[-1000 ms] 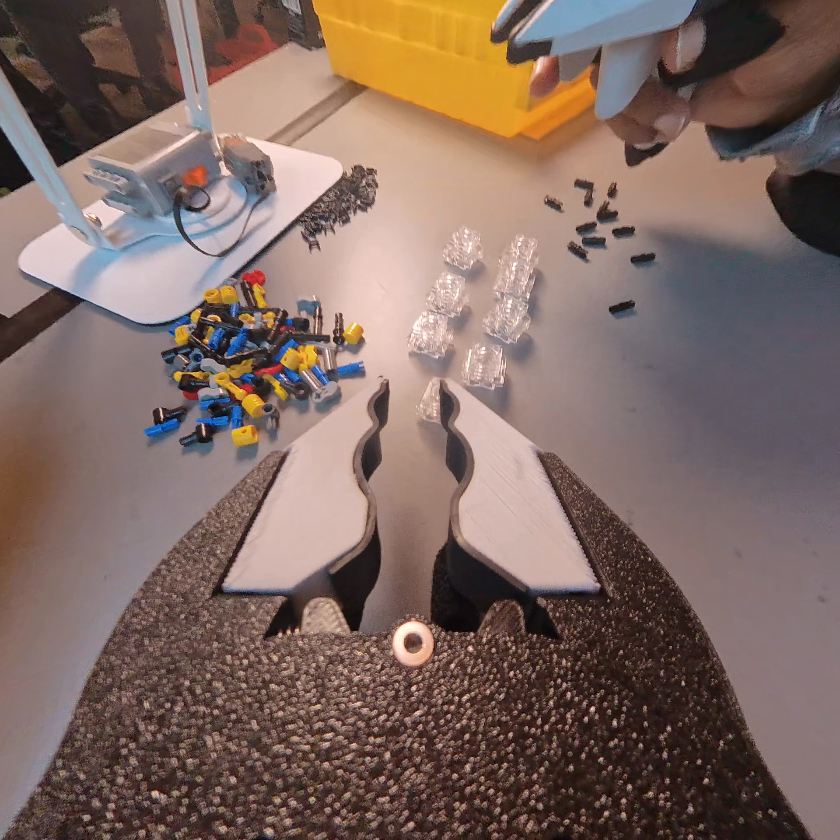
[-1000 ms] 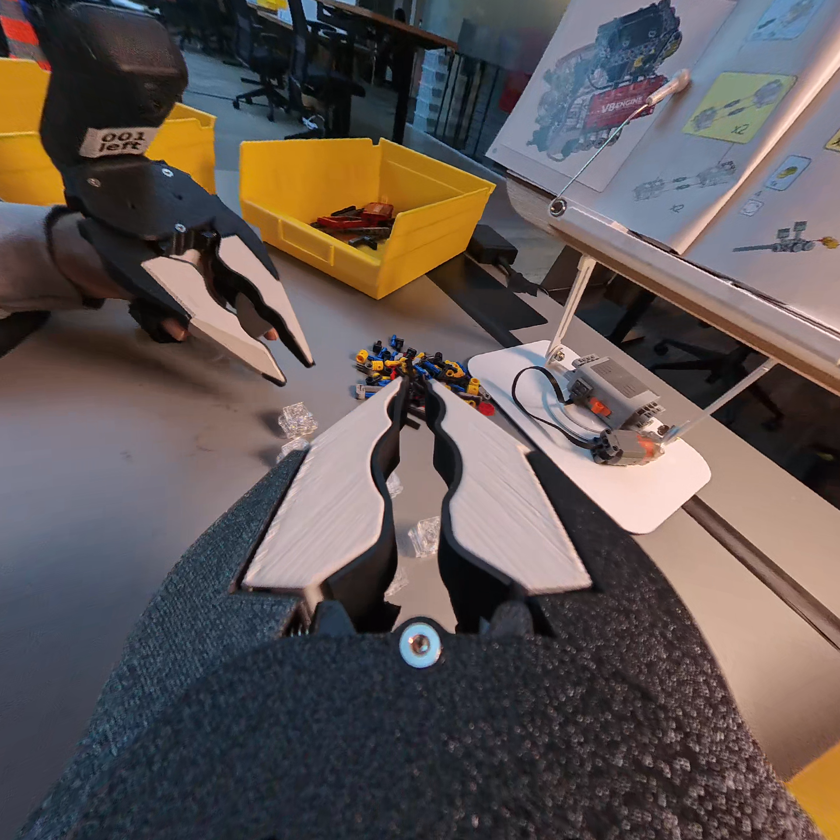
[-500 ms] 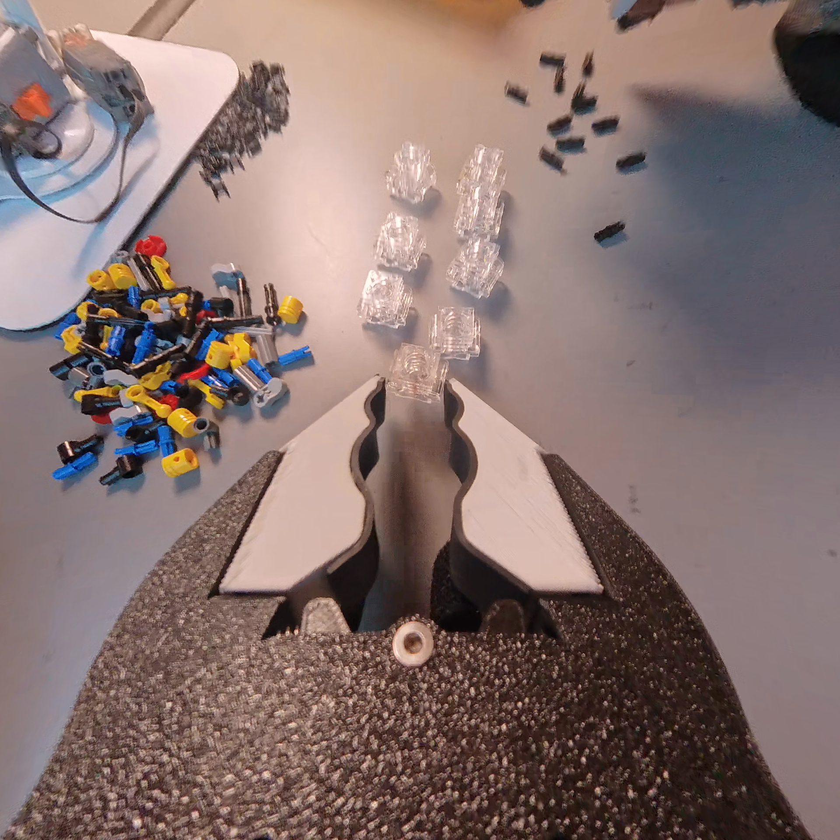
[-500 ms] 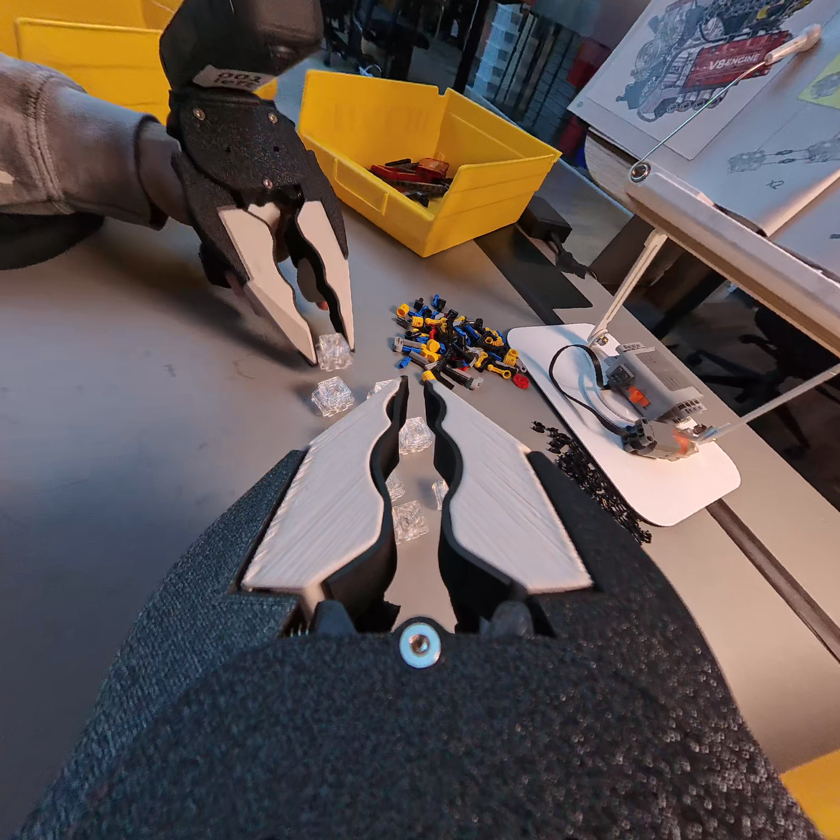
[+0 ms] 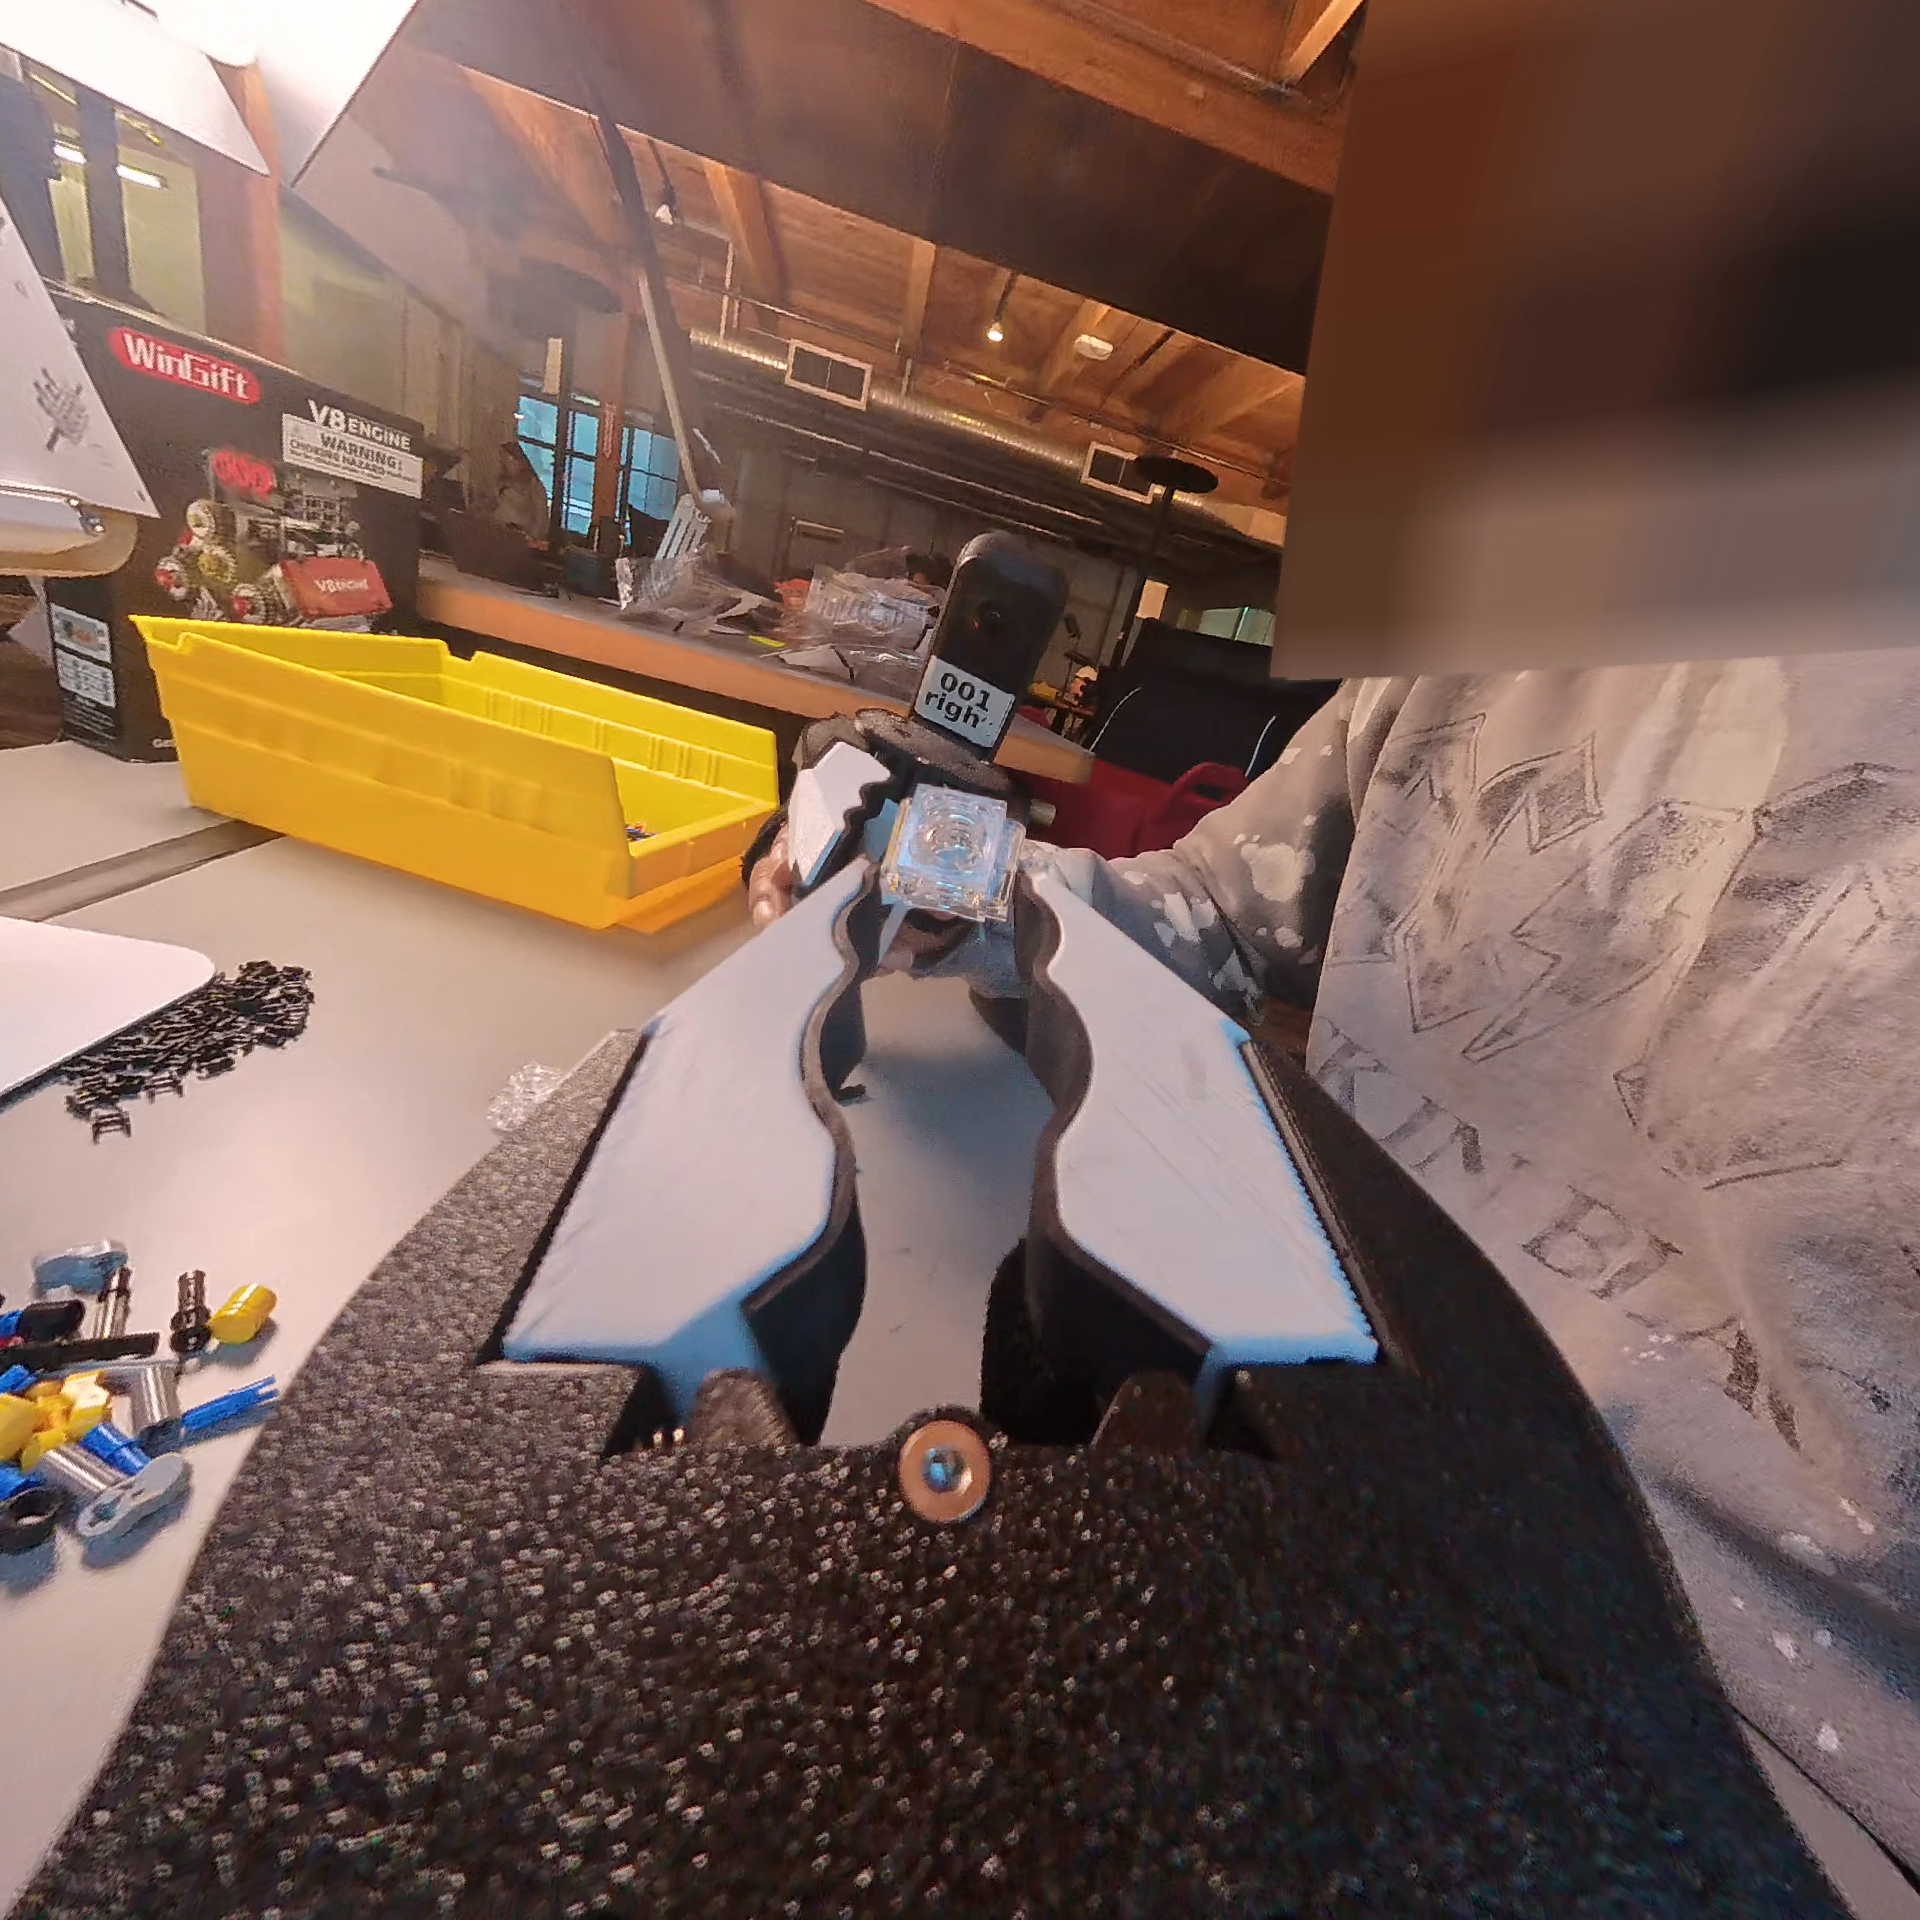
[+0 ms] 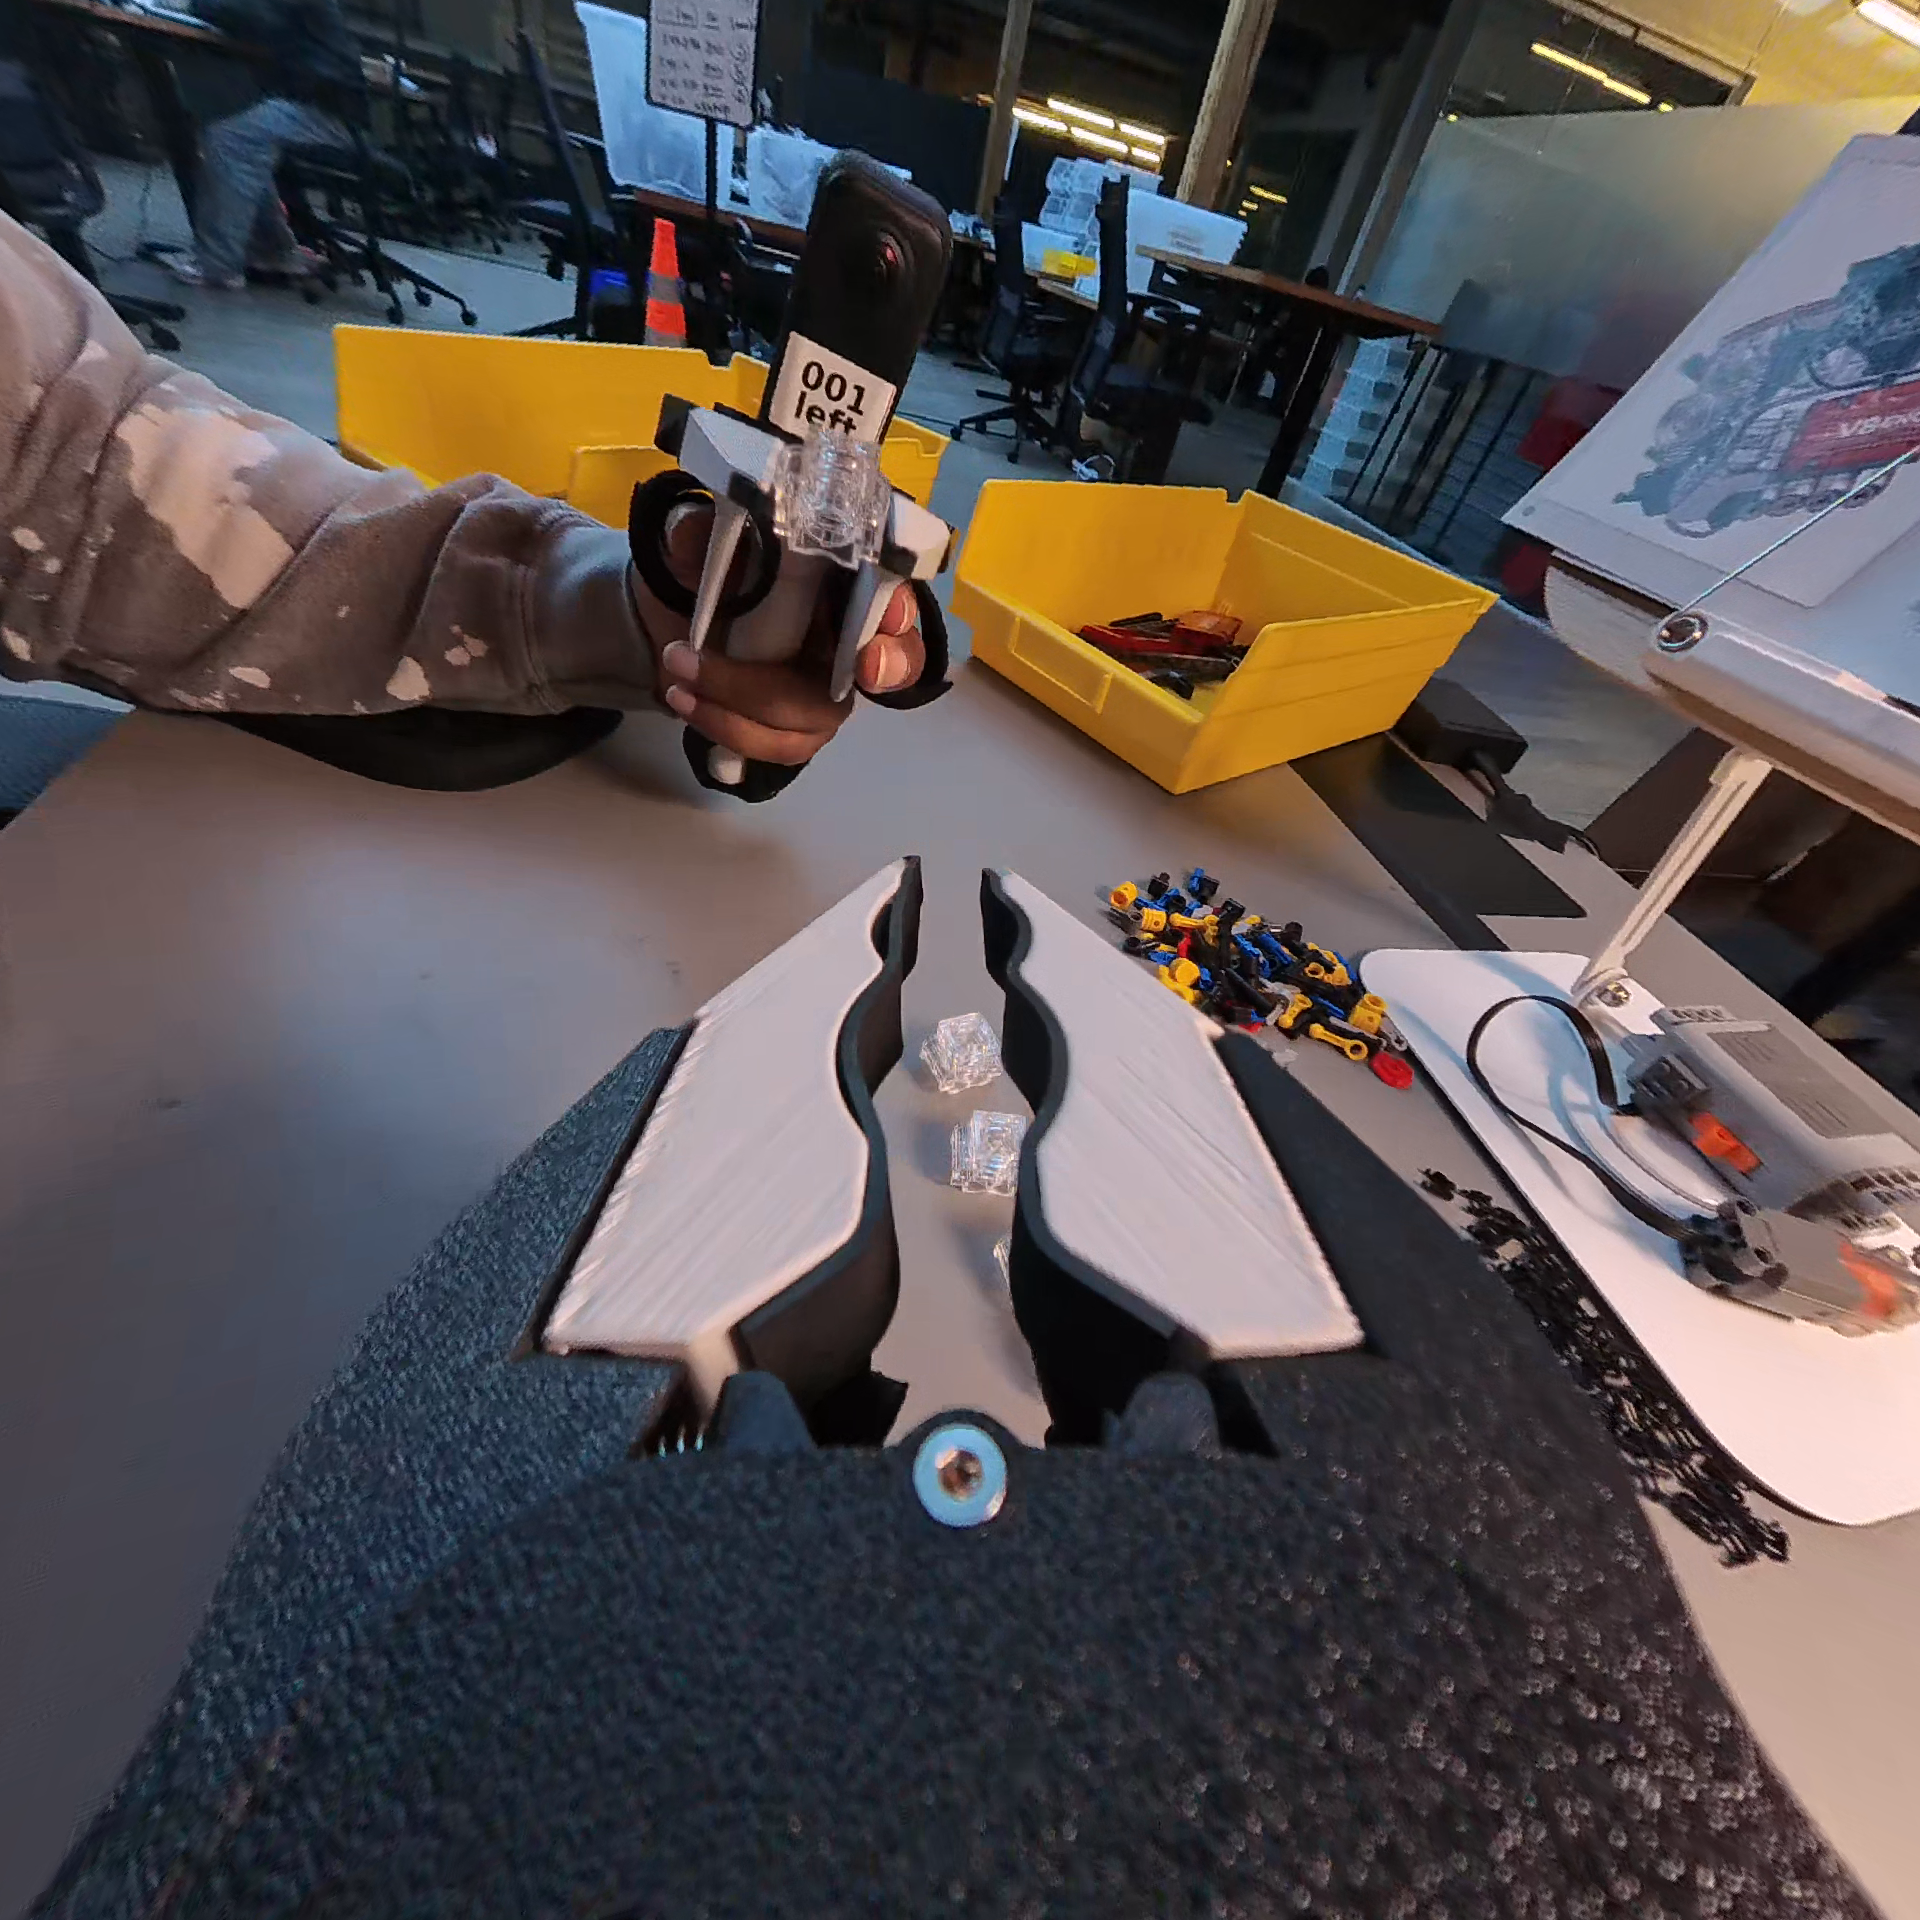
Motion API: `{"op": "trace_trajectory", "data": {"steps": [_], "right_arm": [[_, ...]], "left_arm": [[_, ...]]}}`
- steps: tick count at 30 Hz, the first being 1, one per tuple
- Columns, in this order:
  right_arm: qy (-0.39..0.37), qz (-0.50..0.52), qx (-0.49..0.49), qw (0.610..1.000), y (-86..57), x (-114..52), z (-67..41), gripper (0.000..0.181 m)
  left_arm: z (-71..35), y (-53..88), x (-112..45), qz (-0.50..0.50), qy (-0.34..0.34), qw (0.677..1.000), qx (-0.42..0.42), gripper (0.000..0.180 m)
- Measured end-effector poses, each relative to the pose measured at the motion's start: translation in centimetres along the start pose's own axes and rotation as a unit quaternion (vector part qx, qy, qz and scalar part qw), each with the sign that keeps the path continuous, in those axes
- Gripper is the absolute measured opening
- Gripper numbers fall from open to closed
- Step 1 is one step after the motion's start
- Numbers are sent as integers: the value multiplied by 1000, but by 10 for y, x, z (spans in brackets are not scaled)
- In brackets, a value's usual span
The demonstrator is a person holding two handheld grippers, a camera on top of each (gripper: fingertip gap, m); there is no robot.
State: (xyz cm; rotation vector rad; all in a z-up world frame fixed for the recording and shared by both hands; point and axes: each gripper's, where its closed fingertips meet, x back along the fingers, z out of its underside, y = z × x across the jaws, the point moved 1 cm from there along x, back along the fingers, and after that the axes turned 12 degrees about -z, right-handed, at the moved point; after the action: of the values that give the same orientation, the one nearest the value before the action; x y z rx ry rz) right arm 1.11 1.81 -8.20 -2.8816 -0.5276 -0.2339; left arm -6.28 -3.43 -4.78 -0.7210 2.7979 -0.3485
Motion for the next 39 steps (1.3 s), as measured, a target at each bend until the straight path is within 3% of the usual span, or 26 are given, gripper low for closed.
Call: {"op": "trace_trajectory", "data": {"steps": [4,11,17,28,30,35,39], "right_arm": [[62,-17,-14,998,-1,-1,23,11],[278,-81,-88,953,22,22,88,14],[363,-84,-104,922,39,21,110,15],[349,-108,-127,922,46,14,112,4],[323,-116,-105,934,46,9,104,4],[211,-95,-10,973,45,-14,55,4],[203,-84,31,975,48,-23,46,4]], "left_arm": [[16,4,-6,-29,46,998,-30,23],[109,20,-24,-107,285,940,-154,23],[138,20,-23,-113,361,905,-196,23],[153,22,-17,-110,404,886,-199,25],[146,21,-19,-110,388,895,-189,35],[110,8,-33,-101,297,941,-124,29],[101,-2,-44,-96,267,949,-136,18]]}}
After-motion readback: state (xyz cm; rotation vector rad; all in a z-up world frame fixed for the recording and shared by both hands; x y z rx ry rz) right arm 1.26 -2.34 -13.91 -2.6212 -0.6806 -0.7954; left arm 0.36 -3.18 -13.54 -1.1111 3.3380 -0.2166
